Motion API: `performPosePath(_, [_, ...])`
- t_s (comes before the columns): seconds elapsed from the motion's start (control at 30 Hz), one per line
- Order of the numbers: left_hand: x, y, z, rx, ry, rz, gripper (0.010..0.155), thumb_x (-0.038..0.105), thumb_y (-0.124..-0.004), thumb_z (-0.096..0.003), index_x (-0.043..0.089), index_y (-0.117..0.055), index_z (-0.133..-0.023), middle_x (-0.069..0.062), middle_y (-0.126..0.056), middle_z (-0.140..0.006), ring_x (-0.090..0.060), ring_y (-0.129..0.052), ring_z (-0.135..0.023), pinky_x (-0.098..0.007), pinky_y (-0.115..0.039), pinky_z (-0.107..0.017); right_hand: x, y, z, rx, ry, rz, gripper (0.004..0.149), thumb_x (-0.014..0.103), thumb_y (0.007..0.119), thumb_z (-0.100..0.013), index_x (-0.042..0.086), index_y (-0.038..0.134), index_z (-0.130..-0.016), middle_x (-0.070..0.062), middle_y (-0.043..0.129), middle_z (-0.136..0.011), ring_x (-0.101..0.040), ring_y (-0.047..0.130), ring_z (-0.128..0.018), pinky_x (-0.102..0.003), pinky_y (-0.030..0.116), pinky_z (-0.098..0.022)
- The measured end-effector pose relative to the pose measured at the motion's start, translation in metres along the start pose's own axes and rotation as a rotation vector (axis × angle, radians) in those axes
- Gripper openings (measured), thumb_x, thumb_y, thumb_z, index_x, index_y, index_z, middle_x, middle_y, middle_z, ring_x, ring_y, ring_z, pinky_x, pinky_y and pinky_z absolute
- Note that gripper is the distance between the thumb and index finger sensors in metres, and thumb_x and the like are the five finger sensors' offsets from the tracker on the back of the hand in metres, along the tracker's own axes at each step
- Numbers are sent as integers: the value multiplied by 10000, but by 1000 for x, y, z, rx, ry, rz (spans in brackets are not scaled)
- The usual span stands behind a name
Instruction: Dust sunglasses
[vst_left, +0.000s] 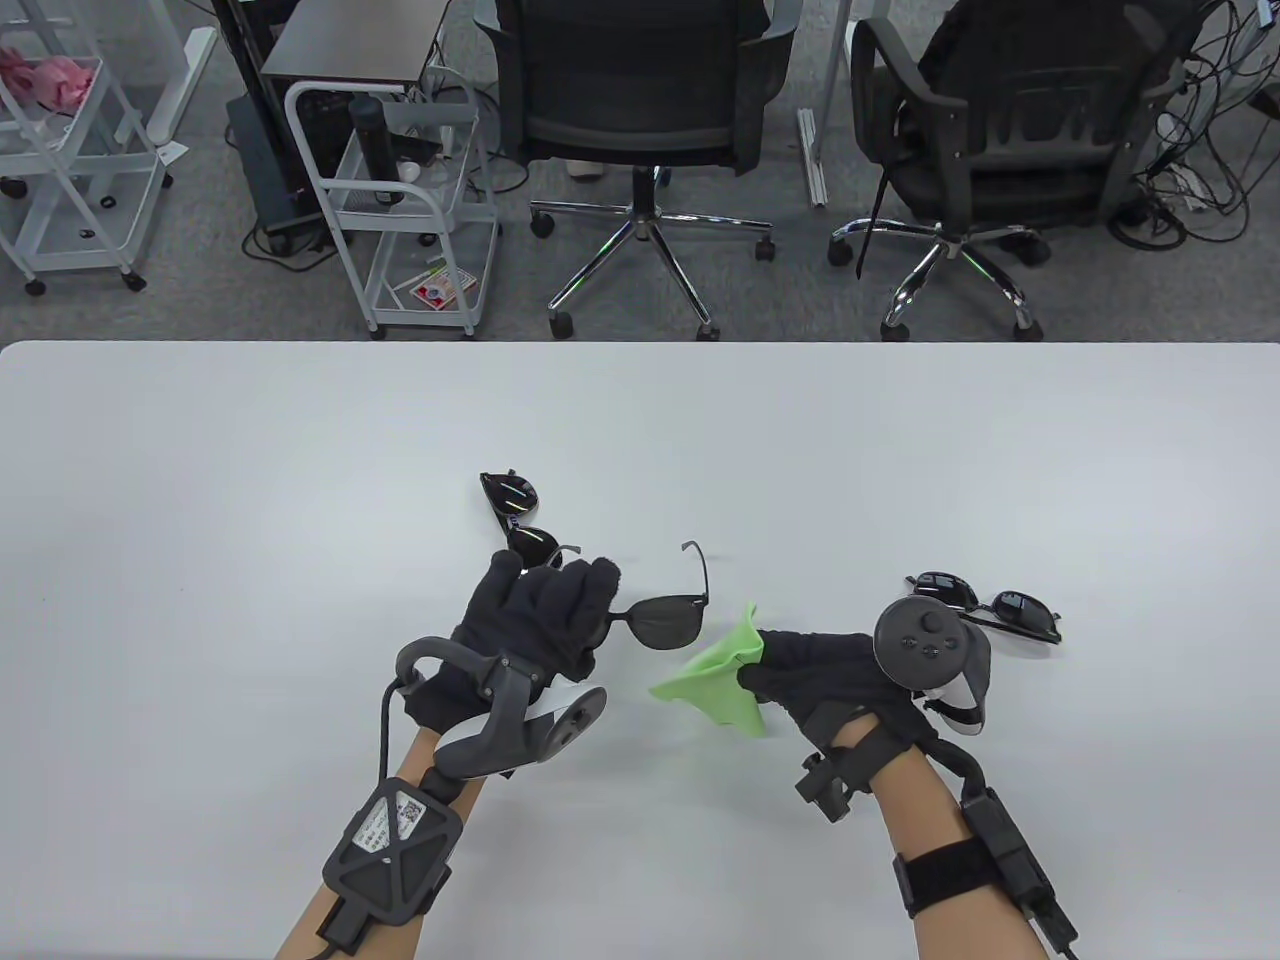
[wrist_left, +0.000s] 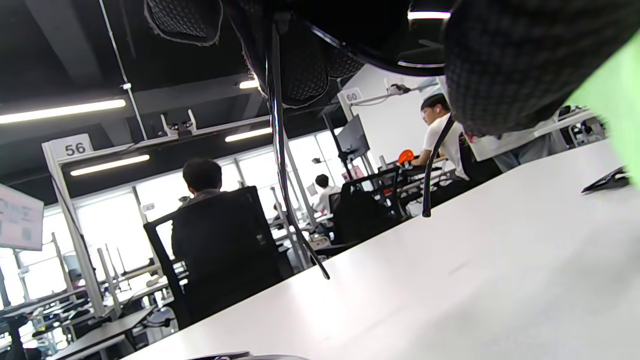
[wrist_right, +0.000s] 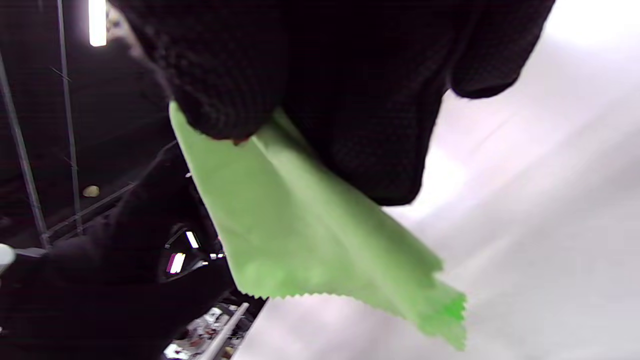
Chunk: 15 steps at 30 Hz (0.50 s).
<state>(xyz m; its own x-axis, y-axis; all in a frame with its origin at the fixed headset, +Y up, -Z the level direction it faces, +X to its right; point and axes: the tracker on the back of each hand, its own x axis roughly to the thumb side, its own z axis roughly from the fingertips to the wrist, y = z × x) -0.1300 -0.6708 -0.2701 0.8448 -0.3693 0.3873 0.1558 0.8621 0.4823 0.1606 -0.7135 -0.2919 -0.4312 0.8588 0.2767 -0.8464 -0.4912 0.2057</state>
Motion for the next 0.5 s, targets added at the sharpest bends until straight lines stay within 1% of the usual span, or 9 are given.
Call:
performPosePath(0.13, [8,4,0,25,-34,-2,950,636,-882,-284,372,-404,-1061,152,-626,-1054,-94,-834,-918,-489,-590,-792,12,0,0,-24,-51,4,427,365,925,-360,166,945,-738,-34,1075,-696,-192,1154,-477,-526,809,-549])
performPosePath(0.23, [8,10,1,57,-28,68,924,632,-884,-286,388,-431,-1054,156,-635,-1042,-71,-877,-891,-472,-605,-790,17,-2,5,-132,-2,54,447,380,910,-372,133,938,-743,-58,1078,-686,-203,1161,-464,-521,822,-530])
performPosePath(0.27, [9,12,1,59,-24,78,918,630,-883,-289,387,-437,-1054,153,-637,-1041,-70,-886,-888,-470,-607,-789,18,-2,5,-153,6,40,447,383,907,-375,131,938,-743,-59,1078,-685,-204,1161,-462,-519,824,-528])
performPosePath(0.4, [7,18,0,89,9,103,900,648,-857,-289,374,-459,-1047,134,-654,-1030,-59,-927,-876,-438,-642,-780,18,-2,6,-206,72,-166,451,372,908,-382,116,931,-752,-77,1070,-696,-229,1152,-476,-533,815,-521])
performPosePath(0.47, [5,19,0,89,18,126,898,662,-842,-285,378,-455,-1044,138,-652,-1028,-56,-931,-883,-434,-651,-779,19,-4,8,-256,97,-203,448,374,907,-383,118,933,-750,-76,1070,-697,-229,1151,-477,-531,815,-521])
performPosePath(0.5, [5,20,0,89,15,129,897,662,-842,-283,378,-458,-1043,137,-654,-1026,-59,-935,-883,-433,-654,-778,19,-4,8,-252,91,-214,448,375,907,-385,120,932,-752,-75,1070,-699,-229,1150,-479,-529,814,-523])
